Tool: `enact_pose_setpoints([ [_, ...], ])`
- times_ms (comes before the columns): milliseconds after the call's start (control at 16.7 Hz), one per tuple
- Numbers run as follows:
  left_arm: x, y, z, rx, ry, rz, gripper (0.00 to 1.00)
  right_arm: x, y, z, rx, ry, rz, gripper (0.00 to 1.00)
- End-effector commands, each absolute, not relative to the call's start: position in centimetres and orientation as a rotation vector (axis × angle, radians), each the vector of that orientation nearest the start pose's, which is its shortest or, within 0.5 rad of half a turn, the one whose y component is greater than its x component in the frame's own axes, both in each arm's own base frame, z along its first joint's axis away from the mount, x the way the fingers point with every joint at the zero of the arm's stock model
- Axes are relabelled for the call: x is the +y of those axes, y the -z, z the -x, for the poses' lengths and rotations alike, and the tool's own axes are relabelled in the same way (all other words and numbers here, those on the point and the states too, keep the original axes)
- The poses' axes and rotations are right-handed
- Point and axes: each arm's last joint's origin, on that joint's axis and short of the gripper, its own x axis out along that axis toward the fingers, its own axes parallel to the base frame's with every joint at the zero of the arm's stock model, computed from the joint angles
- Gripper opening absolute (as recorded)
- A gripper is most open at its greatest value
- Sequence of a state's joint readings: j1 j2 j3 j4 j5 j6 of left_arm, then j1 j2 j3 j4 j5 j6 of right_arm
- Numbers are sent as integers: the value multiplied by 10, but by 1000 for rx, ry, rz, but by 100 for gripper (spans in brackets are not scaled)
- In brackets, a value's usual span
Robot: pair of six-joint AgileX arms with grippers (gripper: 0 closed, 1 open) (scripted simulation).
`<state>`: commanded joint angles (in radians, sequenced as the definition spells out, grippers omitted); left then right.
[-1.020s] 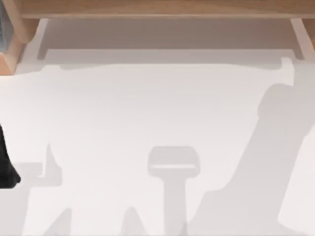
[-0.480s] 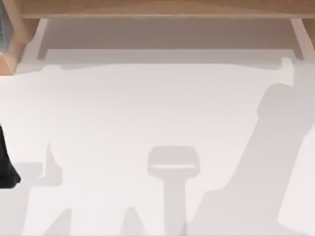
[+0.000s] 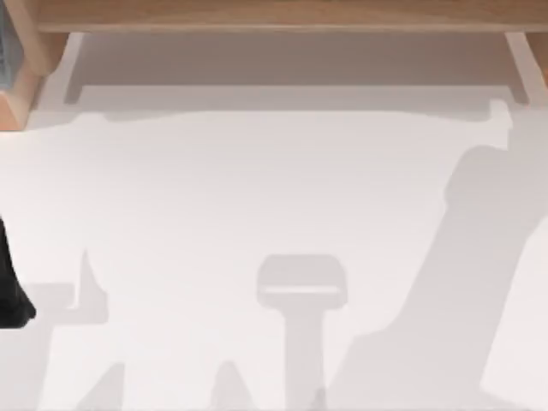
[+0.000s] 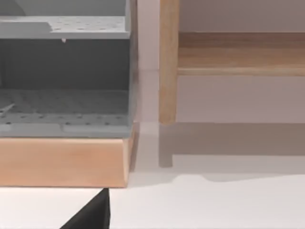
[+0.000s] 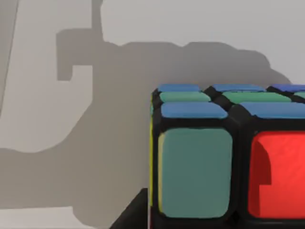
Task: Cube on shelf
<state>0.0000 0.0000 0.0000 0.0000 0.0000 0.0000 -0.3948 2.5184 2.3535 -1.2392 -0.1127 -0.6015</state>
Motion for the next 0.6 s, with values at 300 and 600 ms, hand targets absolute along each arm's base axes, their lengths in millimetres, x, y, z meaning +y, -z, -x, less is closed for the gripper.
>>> enact_pose_setpoints([
  [300,-1,-160,-106,0,0,0,100,-183,-237,-454,1318,-140,93,0],
  [600,-1,-160,-106,0,0,0,100,-178,-232,-461,1375,-158,121,0],
])
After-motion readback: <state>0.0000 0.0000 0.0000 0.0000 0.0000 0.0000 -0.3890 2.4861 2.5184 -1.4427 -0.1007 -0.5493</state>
